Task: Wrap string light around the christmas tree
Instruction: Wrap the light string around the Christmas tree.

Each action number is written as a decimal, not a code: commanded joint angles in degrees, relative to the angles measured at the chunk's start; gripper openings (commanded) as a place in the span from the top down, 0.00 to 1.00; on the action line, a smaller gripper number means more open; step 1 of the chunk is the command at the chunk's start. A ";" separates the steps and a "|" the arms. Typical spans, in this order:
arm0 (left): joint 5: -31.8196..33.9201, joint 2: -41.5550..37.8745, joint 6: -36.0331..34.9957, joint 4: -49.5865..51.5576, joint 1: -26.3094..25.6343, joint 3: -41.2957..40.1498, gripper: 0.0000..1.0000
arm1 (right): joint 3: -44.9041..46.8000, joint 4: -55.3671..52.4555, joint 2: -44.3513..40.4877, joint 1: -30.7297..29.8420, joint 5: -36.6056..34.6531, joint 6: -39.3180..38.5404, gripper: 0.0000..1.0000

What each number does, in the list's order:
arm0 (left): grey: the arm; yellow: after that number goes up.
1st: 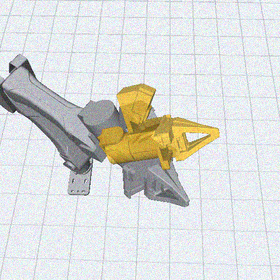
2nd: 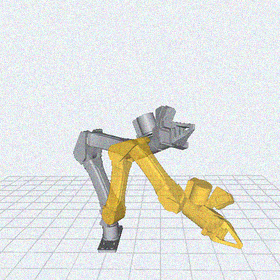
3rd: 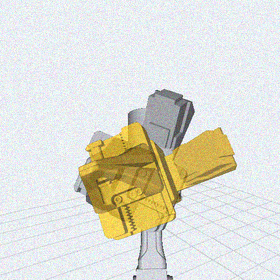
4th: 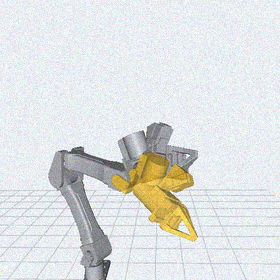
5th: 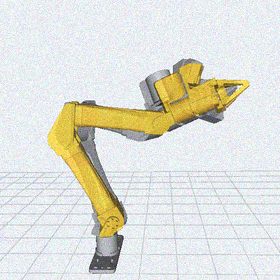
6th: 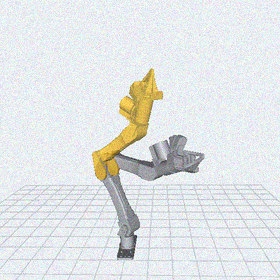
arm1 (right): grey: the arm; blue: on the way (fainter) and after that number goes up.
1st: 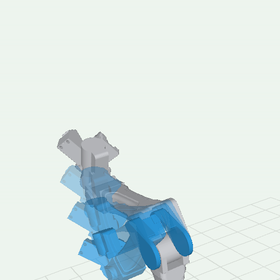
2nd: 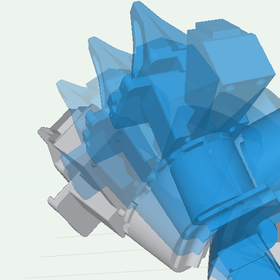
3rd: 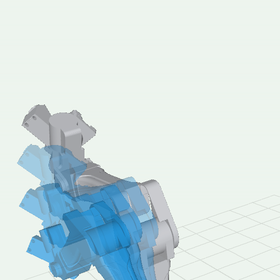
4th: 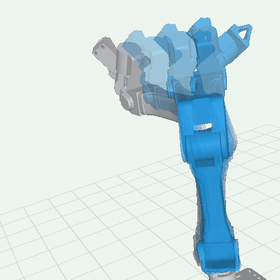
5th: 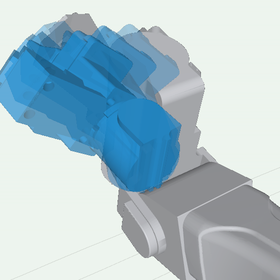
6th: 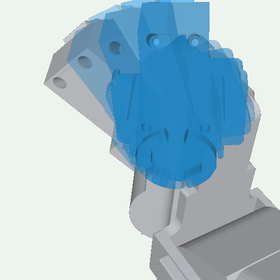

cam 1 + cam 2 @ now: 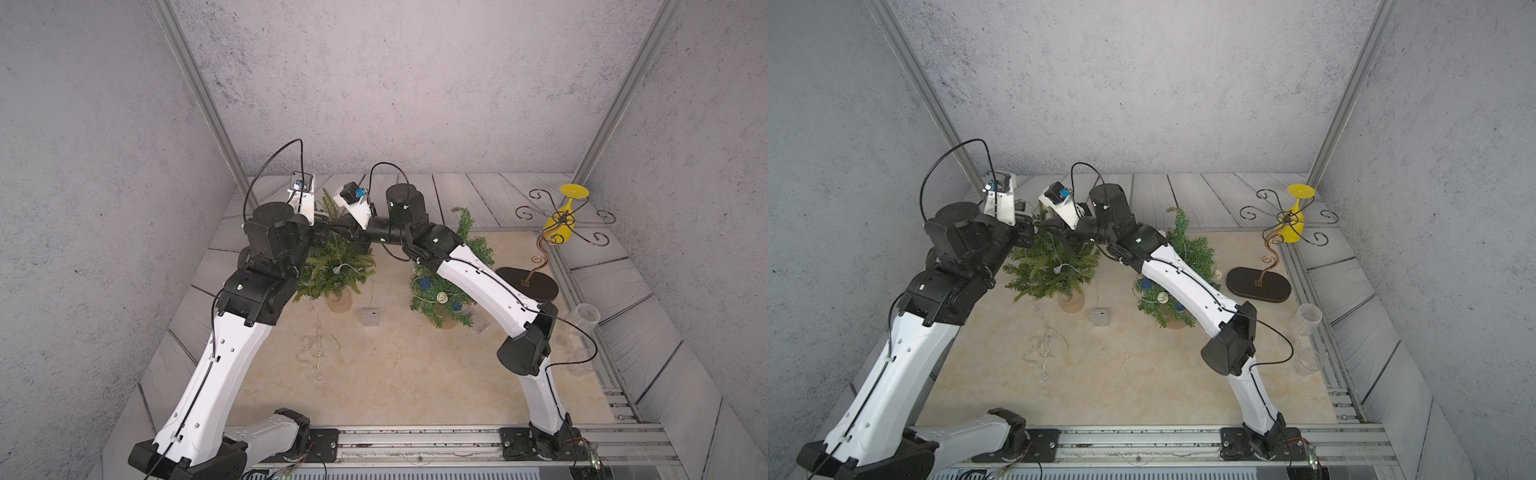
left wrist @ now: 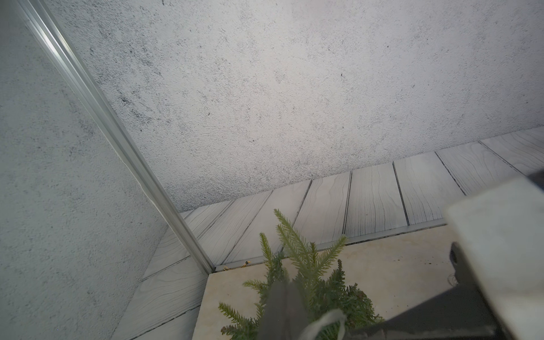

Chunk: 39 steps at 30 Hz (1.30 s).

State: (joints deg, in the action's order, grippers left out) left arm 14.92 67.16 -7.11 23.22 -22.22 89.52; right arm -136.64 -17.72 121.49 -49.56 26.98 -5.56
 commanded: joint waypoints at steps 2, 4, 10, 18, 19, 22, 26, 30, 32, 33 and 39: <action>-1.43 -2.98 1.99 -3.83 1.10 -3.90 1.00 | -0.45 -0.75 -0.10 -0.03 -2.47 -1.98 1.00; -0.23 -4.14 3.07 -5.10 1.59 -5.73 1.00 | -0.90 -1.97 -0.61 -0.01 -3.66 -2.85 1.00; 1.02 -8.13 6.07 -4.81 2.85 -9.88 0.50 | 0.86 -2.80 -3.33 0.07 -8.29 -5.20 1.00; 3.38 -17.75 13.59 -0.87 3.31 -17.99 0.25 | -0.96 -6.31 -5.63 0.09 -5.48 -6.30 1.00; 4.72 -19.46 14.98 -0.55 3.32 -20.18 0.25 | -1.29 -6.71 -5.82 0.11 -5.22 -6.30 1.00; 6.83 -24.34 18.86 -0.54 3.72 -26.49 0.27 | -1.44 -7.21 -6.33 0.16 -4.92 -6.39 1.00; 3.92 -29.45 22.62 -1.67 4.11 -32.90 0.30 | -3.52 -9.17 -5.91 0.15 -4.25 -6.33 1.00; 2.53 -31.63 24.16 -1.96 4.36 -36.89 0.28 | -4.57 -11.14 -6.90 0.09 -3.17 -6.39 1.00; 1.49 -31.40 24.69 -1.29 4.55 -38.00 0.27 | -4.97 -11.89 -7.24 0.11 -3.35 -6.64 1.00; -0.41 -31.18 24.13 -1.48 4.60 -38.77 0.26 | -5.35 -12.38 -7.26 0.23 -3.50 -6.77 1.00; -8.43 -30.10 18.28 -10.06 4.61 -46.61 0.23 | -6.80 -15.19 -7.39 0.42 -1.67 -6.97 1.00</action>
State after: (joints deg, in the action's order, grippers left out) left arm 11.27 36.86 14.15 18.24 -18.11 45.28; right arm -142.23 -30.50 118.15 -49.43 23.20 -12.29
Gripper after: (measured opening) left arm 0.772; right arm 0.047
